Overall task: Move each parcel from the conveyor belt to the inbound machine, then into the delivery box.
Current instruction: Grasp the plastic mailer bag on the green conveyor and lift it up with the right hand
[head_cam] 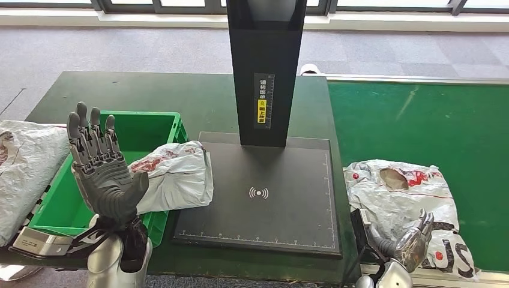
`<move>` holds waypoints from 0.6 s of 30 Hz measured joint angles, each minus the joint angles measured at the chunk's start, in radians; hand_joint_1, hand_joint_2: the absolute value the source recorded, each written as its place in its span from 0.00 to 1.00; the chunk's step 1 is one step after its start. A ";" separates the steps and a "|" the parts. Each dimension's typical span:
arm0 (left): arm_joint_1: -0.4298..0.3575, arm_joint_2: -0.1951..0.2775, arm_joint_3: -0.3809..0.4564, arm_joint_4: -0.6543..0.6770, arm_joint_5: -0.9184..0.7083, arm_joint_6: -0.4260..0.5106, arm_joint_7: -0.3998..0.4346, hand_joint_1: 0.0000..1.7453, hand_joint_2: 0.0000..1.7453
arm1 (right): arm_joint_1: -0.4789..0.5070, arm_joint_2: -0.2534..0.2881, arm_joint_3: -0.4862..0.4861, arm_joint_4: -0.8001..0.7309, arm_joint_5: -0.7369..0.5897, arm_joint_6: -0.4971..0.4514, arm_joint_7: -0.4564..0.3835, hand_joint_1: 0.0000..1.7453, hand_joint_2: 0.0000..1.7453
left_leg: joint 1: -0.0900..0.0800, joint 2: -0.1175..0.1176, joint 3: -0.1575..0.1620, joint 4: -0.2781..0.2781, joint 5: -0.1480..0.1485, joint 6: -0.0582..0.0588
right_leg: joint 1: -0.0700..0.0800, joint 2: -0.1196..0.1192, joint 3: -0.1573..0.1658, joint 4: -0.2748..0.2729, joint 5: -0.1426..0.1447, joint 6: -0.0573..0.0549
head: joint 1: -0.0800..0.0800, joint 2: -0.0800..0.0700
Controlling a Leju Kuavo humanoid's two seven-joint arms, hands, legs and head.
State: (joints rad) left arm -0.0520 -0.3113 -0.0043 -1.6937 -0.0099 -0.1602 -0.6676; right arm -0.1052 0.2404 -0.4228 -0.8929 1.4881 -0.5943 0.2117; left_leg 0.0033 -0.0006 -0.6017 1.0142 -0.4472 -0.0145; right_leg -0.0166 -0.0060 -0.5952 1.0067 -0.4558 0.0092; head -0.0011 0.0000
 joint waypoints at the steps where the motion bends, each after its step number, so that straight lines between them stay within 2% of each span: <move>1: 0.000 0.000 0.001 -0.001 0.000 0.000 0.000 0.00 1.00 | -0.001 -0.002 0.001 0.010 0.000 -0.001 0.000 0.00 1.00 | 0.000 0.000 0.000 0.000 0.000 0.000 | 0.000 0.000 0.000 0.000 0.000 0.000 | 0.000 0.000; 14: 0.003 0.000 0.013 -0.003 0.000 -0.007 0.000 0.00 1.00 | -0.013 -0.018 0.002 0.071 0.000 0.034 0.022 0.00 1.00 | 0.000 0.000 0.000 0.000 0.000 0.000 | 0.000 0.000 0.000 0.000 0.000 0.000 | 0.000 0.000; 15: 0.003 0.000 0.014 -0.004 0.000 -0.008 0.000 0.00 1.00 | -0.016 -0.018 0.002 0.075 0.000 0.040 0.025 0.08 1.00 | 0.000 0.000 0.000 0.000 0.000 0.000 | 0.000 0.000 0.000 0.000 0.000 0.000 | 0.000 0.000; 16: 0.004 0.000 0.016 -0.004 0.000 -0.009 0.000 0.00 1.00 | -0.019 -0.018 0.002 0.078 0.000 0.047 0.027 0.21 1.00 | 0.000 0.000 0.000 0.000 0.000 0.000 | 0.000 0.000 0.000 0.000 0.000 0.000 | 0.000 0.000; 18: 0.009 0.000 0.018 -0.008 0.000 -0.011 0.000 0.00 1.00 | -0.024 -0.018 0.002 0.086 0.000 0.062 0.030 0.67 1.00 | 0.000 0.000 0.000 0.000 0.000 0.000 | 0.000 0.000 0.000 0.000 0.000 0.000 | 0.000 0.000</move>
State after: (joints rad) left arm -0.0427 -0.3113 0.0139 -1.7015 -0.0095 -0.1711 -0.6676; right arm -0.1294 0.2224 -0.4209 -0.8071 1.4878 -0.5324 0.2418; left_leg 0.0033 -0.0006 -0.6016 1.0142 -0.4471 -0.0145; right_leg -0.0166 -0.0060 -0.5950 1.0067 -0.4558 0.0091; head -0.0011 0.0000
